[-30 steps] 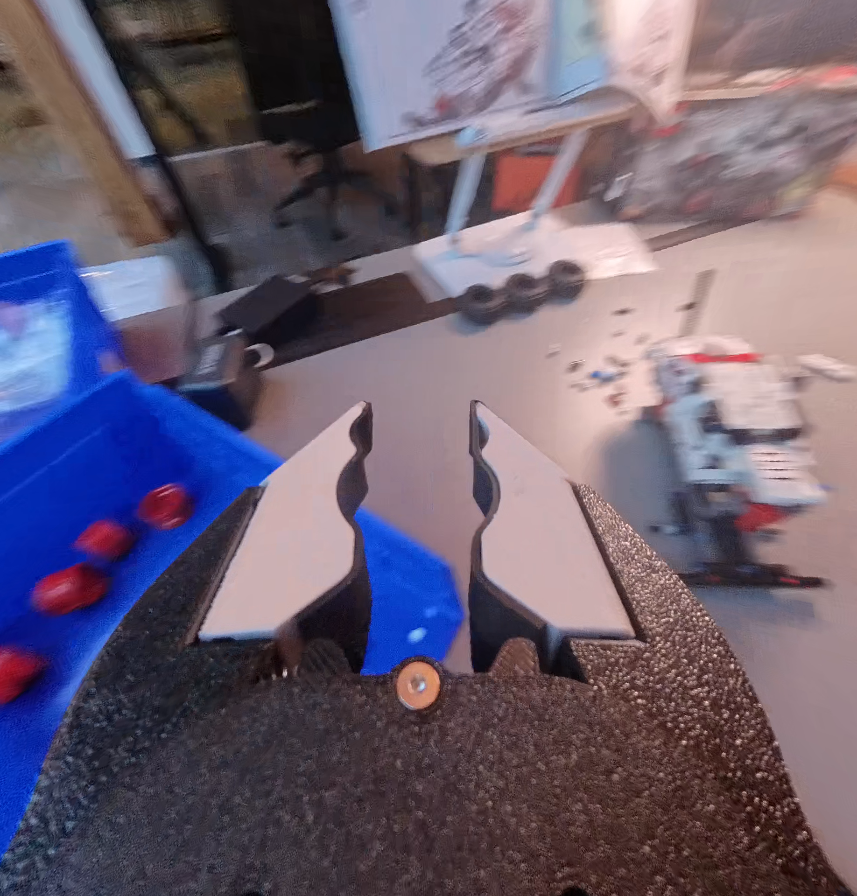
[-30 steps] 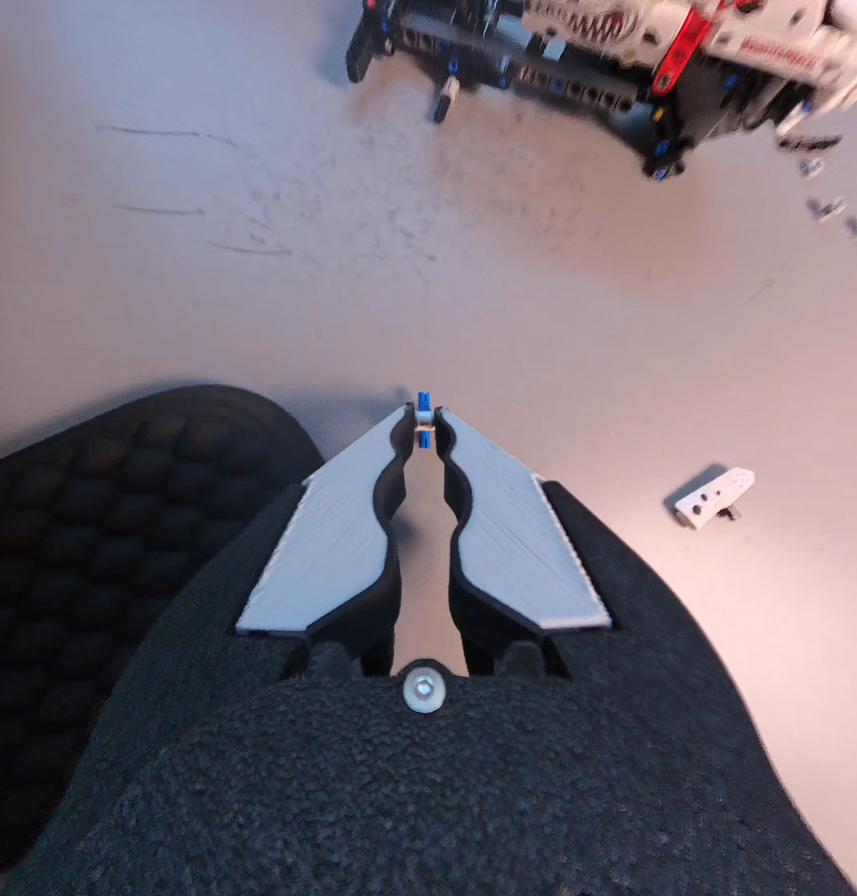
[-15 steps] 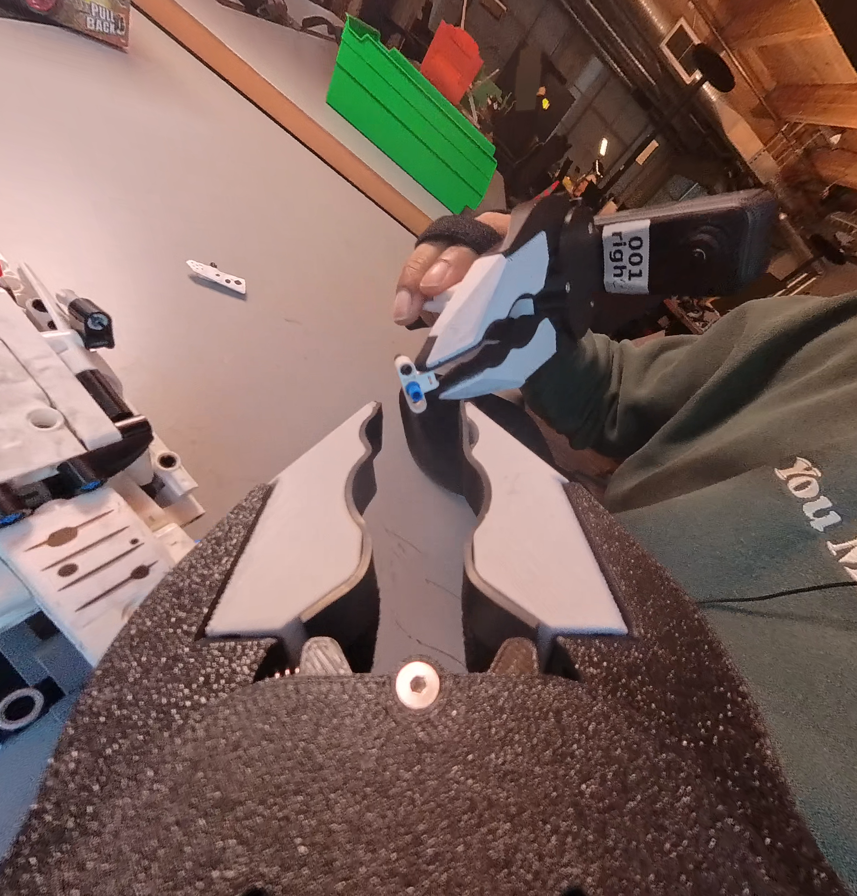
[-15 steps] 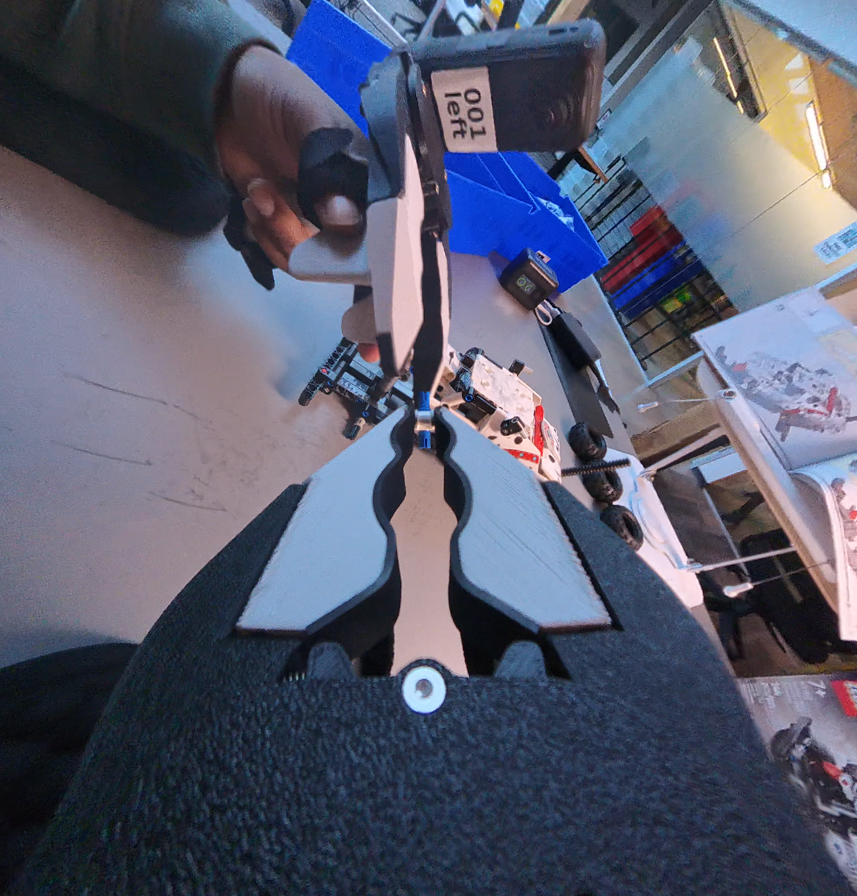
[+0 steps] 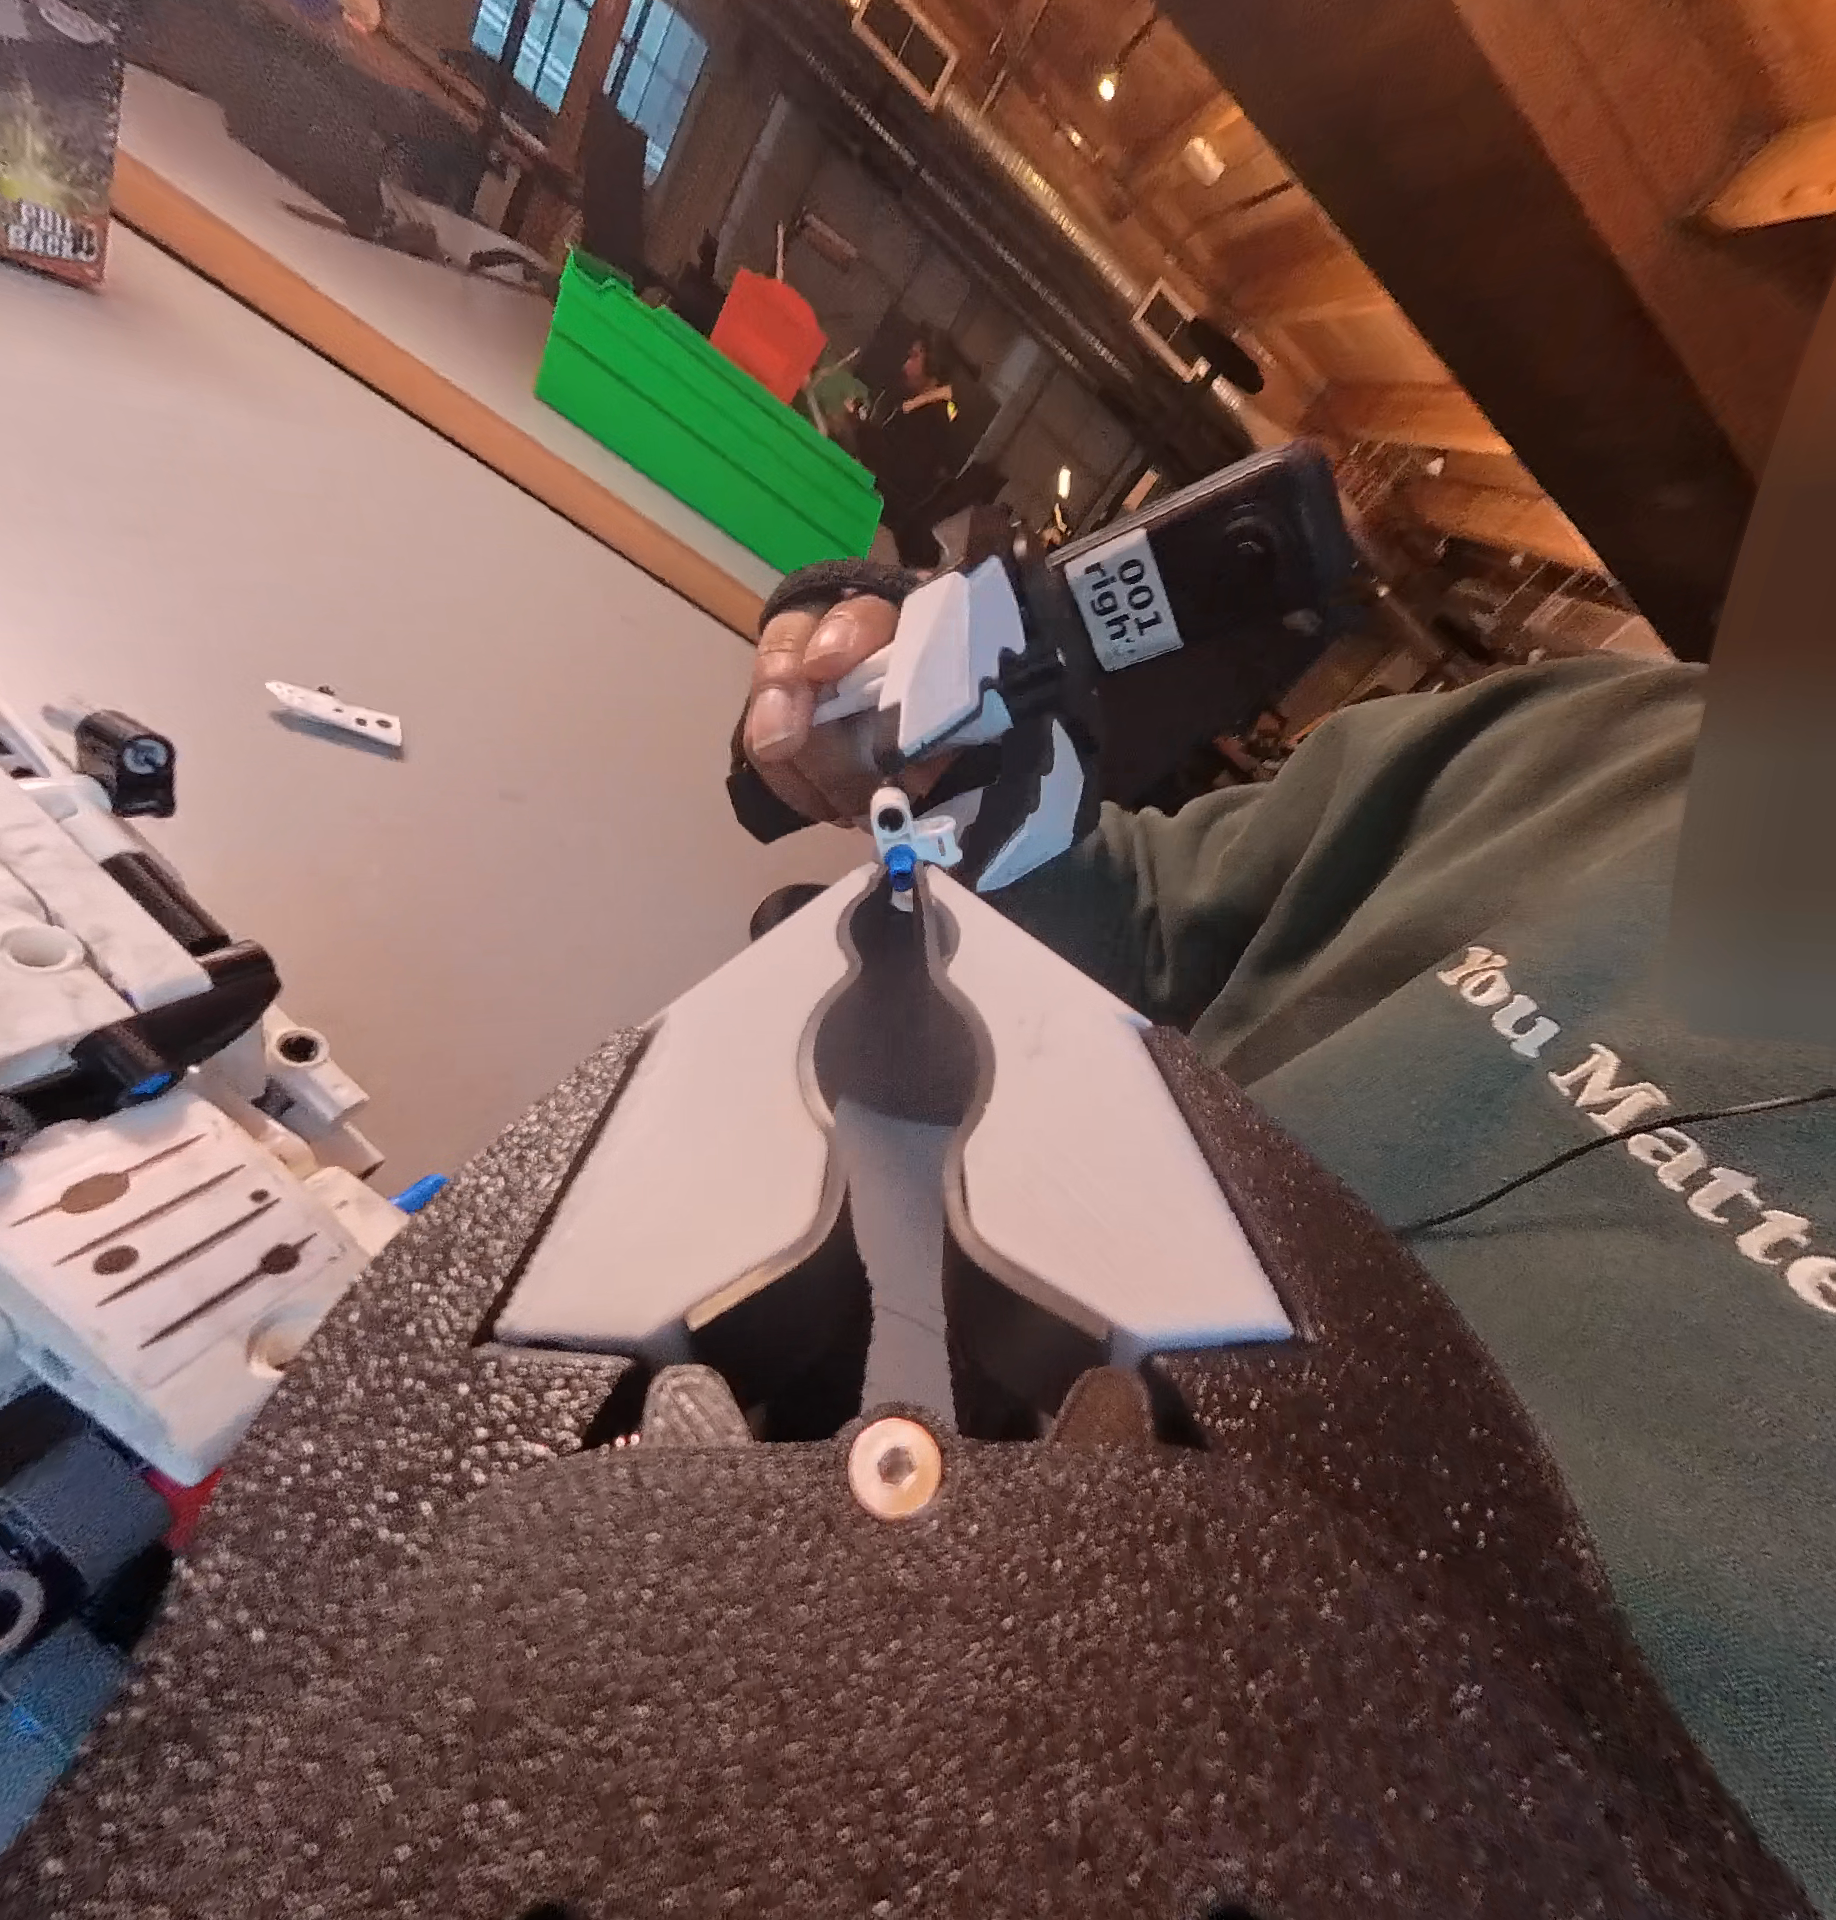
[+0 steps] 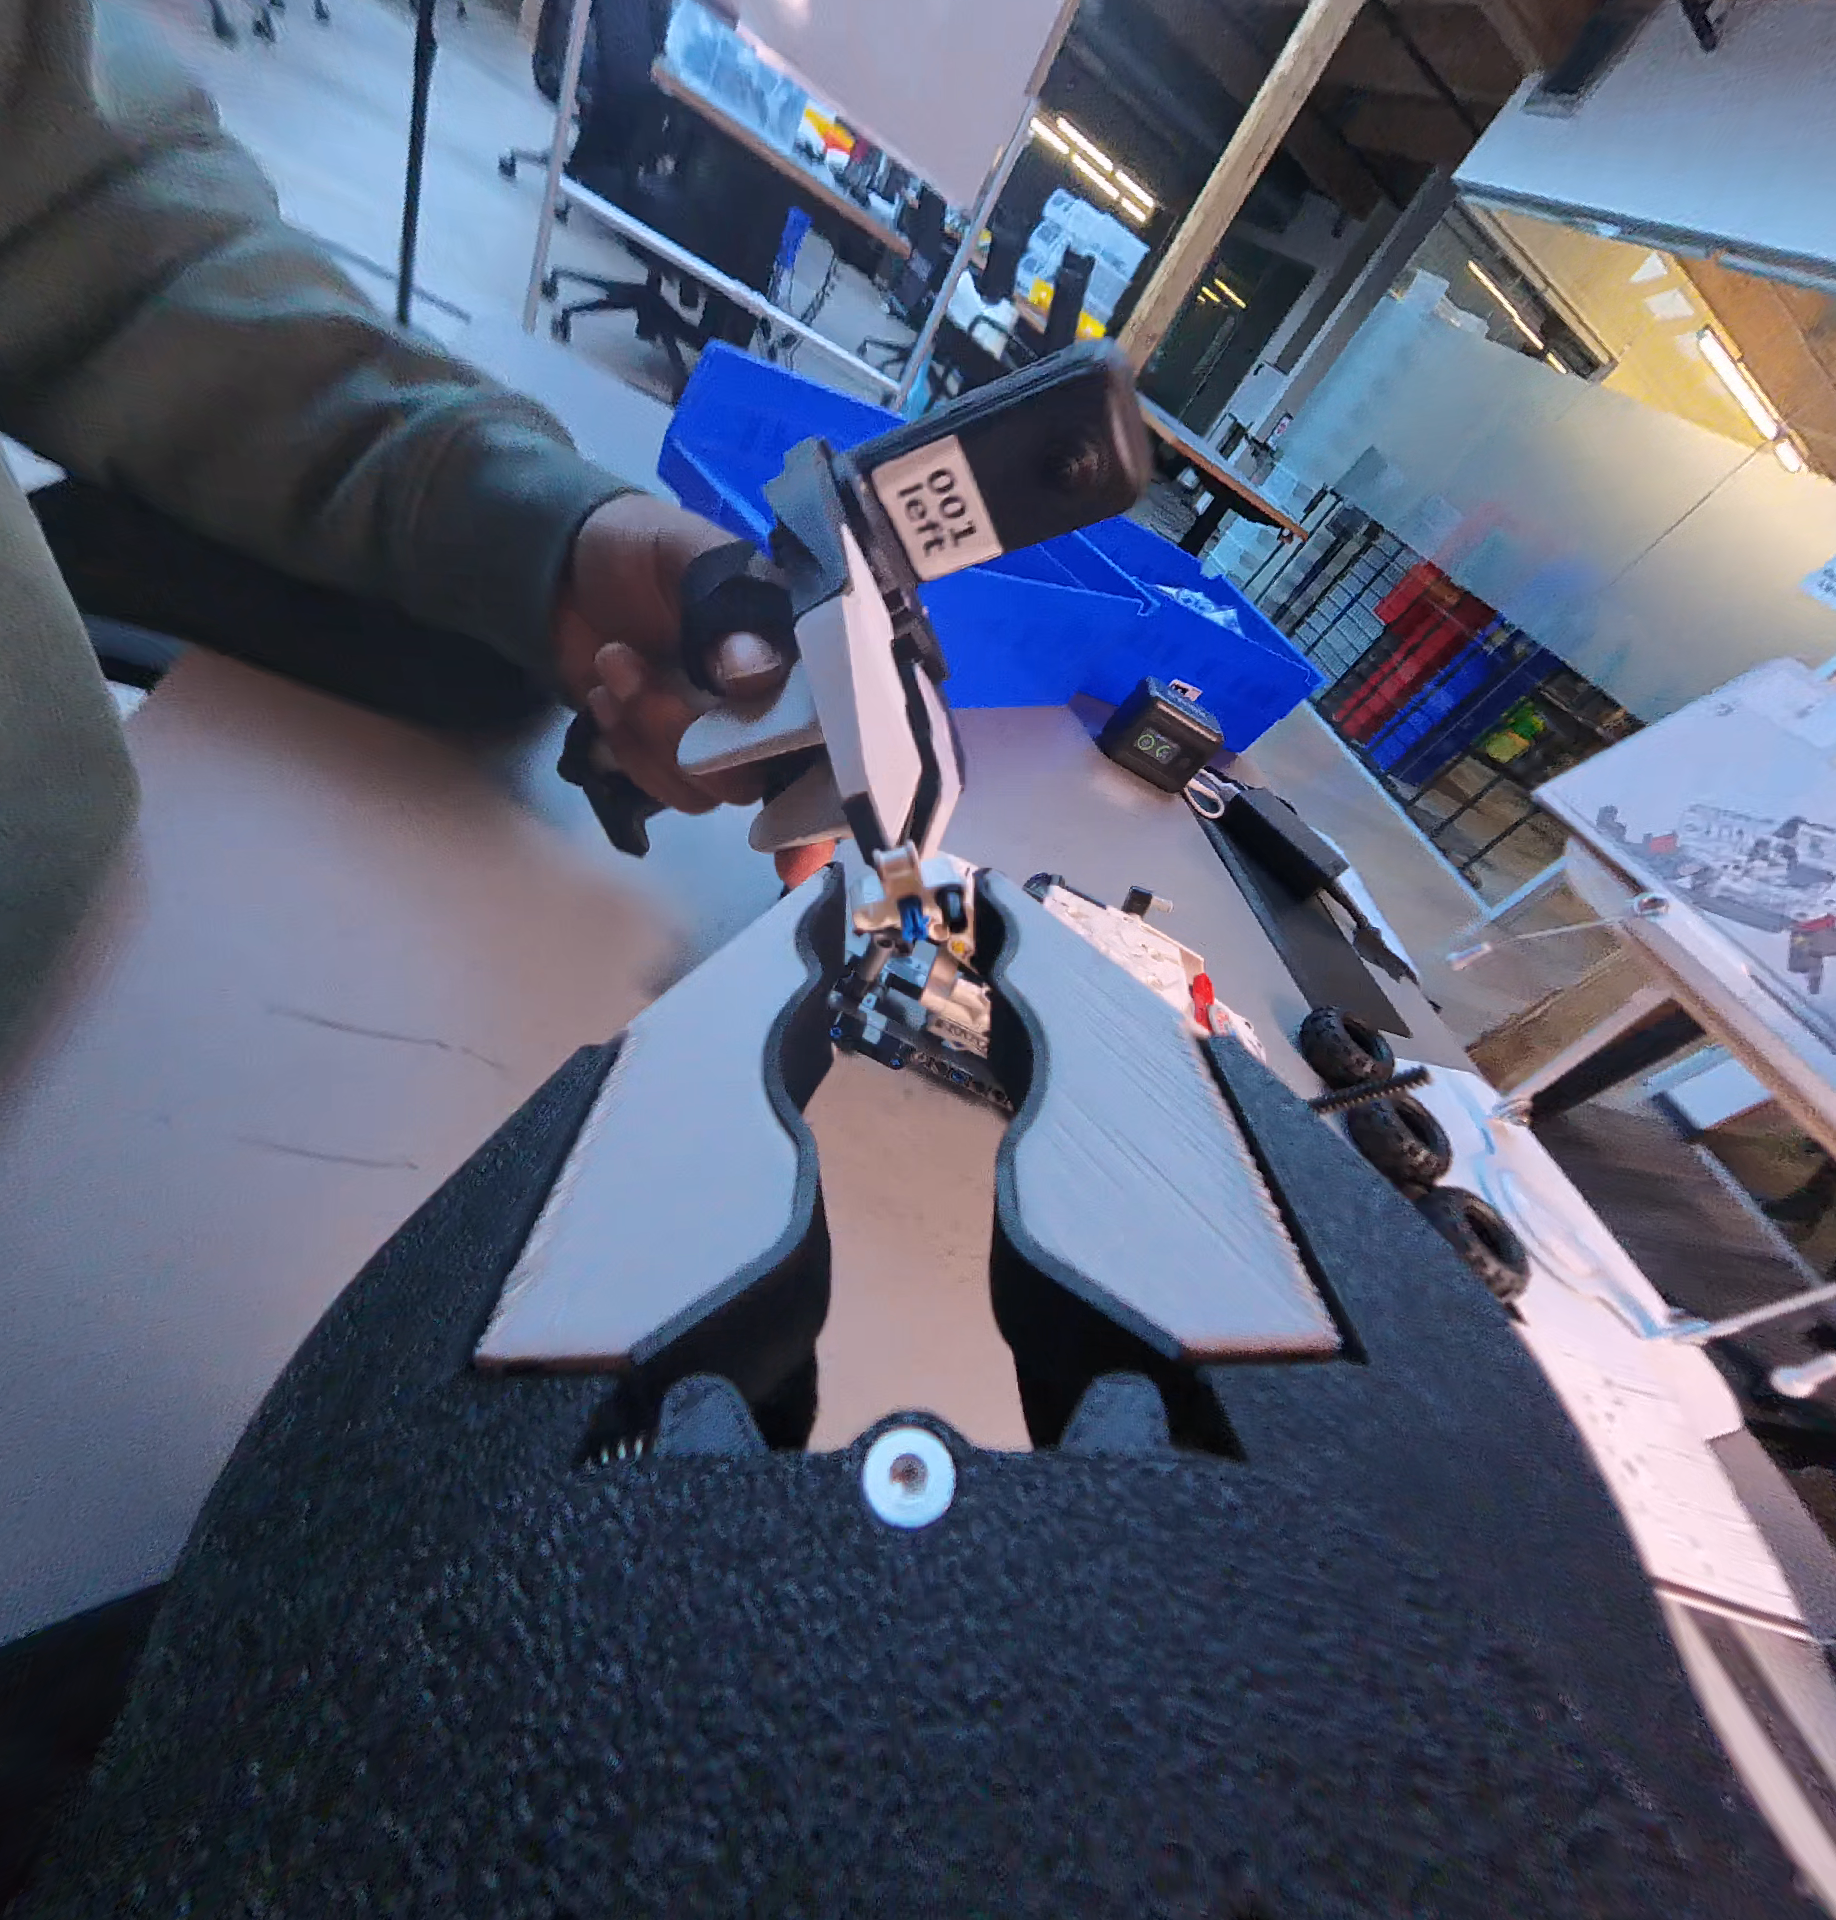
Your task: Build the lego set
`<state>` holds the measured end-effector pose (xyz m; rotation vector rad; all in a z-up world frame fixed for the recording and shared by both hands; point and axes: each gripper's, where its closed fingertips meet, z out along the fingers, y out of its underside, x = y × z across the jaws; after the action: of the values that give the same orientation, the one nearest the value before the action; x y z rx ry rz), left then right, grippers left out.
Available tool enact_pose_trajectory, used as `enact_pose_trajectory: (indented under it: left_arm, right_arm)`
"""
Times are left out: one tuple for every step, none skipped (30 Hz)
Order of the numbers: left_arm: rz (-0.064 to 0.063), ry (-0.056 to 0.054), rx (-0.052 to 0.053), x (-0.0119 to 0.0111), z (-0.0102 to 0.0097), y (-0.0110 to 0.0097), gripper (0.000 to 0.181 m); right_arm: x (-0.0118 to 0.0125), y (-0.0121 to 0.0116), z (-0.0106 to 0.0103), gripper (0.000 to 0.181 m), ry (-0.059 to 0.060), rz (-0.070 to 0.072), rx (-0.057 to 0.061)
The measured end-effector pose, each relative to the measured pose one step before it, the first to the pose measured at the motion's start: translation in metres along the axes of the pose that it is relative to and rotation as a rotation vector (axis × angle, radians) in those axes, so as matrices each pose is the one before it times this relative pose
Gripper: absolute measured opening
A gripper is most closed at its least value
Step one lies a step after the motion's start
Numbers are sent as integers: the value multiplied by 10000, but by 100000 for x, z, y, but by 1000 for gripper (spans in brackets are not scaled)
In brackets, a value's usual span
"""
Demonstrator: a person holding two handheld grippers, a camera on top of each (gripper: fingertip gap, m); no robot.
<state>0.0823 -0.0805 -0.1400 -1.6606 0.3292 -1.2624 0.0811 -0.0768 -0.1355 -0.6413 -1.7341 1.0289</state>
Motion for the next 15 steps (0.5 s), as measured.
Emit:
enact_pose_trajectory:
  left_arm:
    - [-107,154,235,109,-173,-312,2]
    - [-47,153,159,153,-112,-184,1]
    - [14,68,93,86,-49,-90,1]
    - [64,-1,15,19,12,-10,1]
    - [99,-5,-31,25,47,50,1]
    - [80,-19,-30,19,75,38,1]
    - [42,13,-55,41,90,77,1]
    - [37,11,-73,51,88,122,1]
    - [64,-40,-43,-10,90,121,1]
    - [35,-17,-59,11,92,121,1]
    - [24,6,-47,45,78,109,1]
    - [35,3,-34,51,83,78,1]
    - [86,1,-82,72,70,137,1]
    - [210,-102,-118,2,59,180,1]
    - [350,-197,-105,-22,32,109,1]
  right_arm:
    - [435,-114,-243,26,3,454,160]
    - [343,-36,-234,26,-37,441,136]
    - [229,-50,-180,24,-74,460,143]
    - [86,-81,-110,19,-118,457,172]
    - [-49,-83,-35,16,-164,414,166]
    - [-146,-74,37,17,-189,362,154]
    - [-204,-62,85,18,-202,312,133]
    - [-215,33,144,22,-202,276,54]
    - [-169,190,219,26,-164,231,-77]
    - [-139,273,264,30,-114,113,-145]
    - [-238,253,276,30,-102,-20,-126]
    - [-286,304,279,29,-97,-103,-158]
    - [-213,282,242,26,-48,-78,-149]
    - [163,153,139,19,139,30,-66]
    - [-27,58,17,17,-71,154,5]
